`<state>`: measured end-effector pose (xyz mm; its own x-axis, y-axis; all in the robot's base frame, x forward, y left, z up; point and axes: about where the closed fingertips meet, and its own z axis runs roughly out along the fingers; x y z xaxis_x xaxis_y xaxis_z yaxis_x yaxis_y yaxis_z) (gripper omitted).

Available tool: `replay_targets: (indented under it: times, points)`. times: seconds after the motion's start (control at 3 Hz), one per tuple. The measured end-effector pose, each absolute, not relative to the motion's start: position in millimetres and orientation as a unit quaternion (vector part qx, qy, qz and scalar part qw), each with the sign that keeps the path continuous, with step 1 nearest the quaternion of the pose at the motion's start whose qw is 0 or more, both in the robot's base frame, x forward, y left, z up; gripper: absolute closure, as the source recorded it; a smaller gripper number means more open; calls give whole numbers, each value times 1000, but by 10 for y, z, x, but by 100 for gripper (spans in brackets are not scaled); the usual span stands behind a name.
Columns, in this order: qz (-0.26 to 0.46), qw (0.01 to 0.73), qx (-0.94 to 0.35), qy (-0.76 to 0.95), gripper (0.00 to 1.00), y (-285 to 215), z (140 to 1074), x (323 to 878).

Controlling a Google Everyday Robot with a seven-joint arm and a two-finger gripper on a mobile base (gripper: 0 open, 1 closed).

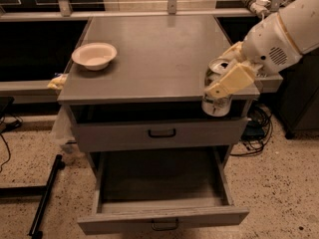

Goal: Place 7up can into middle drawer

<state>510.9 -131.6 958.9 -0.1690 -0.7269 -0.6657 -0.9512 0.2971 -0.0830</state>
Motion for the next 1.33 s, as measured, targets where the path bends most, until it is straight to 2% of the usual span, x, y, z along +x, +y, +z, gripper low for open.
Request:
replay_targets:
  times: [0.67, 1.33]
  points:
    - [205, 302, -576, 731, 100, -1326, 8841, 4889]
    - [233, 328, -559, 725, 100, -1394, 7555, 4591]
